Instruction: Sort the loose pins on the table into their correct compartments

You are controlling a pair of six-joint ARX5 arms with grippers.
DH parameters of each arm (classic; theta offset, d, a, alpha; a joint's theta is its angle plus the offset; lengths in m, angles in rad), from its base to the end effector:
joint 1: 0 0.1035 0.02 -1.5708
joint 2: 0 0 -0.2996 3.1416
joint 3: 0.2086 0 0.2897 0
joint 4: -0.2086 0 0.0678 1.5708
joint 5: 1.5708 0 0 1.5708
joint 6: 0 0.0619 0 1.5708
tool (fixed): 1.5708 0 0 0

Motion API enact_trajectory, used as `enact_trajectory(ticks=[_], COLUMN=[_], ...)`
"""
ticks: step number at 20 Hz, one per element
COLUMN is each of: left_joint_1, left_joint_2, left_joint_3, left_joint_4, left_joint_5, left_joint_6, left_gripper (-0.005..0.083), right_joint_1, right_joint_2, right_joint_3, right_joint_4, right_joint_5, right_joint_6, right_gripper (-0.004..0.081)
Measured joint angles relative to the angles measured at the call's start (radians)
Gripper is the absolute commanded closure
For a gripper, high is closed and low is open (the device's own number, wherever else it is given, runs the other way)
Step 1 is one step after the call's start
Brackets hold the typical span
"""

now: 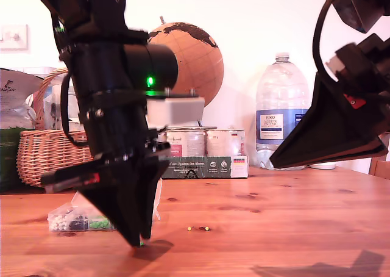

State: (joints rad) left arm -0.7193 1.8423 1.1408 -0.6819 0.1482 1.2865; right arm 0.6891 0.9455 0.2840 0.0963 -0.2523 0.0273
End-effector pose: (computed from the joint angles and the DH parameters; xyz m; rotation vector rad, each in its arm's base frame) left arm 0.2795 -0.2570 0.1283 1.3910 0.7303 -1.5471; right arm 0.1546 0.1474 0.1512 -0.1024 0.5845 0.9073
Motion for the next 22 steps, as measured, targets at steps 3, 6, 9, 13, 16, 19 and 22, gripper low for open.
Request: enact_trajectory(ticks=[3,6,9,13,16,19,22], left_joint_1=[0.0,0.0,0.0,0.002,0.002,0.002,0.002], left_joint_2=[0.0,0.0,0.0,0.0,0.006,0.012,0.012], left_joint_3=[0.0,0.0,0.0,0.0,0.002,0.01,0.011], left_joint_4=[0.001,-0.005,-0.005,-0.005,-0.006,-0.007,-0.02], left_joint_5=[0.0,0.0,0.0,0.005,0.01,0.015,0.015], left_joint_6=[0.0,0.0,0.0,0.0,0.0,0.002,0.003], left_gripper=[0.0647,0.0687,0.0705,0.0746,0.0774,0.0798,0.0798], right_joint_1=[0.0,0.0,0.0,0.0,0.0,0.0,0.0], right_joint_2=[0.0,0.0,0.0,0.0,0.0,0.0,0.0], right_joint_3=[0.0,0.0,0.0,0.0,0.0,0.0,0.0], right_joint_4=[-0.002,-0.002,-0.002,-0.002,-0.002,-0.002,-0.002], right_joint_5=[0.0,0.0,0.0,0.0,0.0,0.0,0.0], right_joint_6=[0.0,0.0,0.0,0.0,0.0,0.0,0.0], right_gripper=[0.0782,0.0782,0.0783,0.0782,0.0783,0.0783,0.0783])
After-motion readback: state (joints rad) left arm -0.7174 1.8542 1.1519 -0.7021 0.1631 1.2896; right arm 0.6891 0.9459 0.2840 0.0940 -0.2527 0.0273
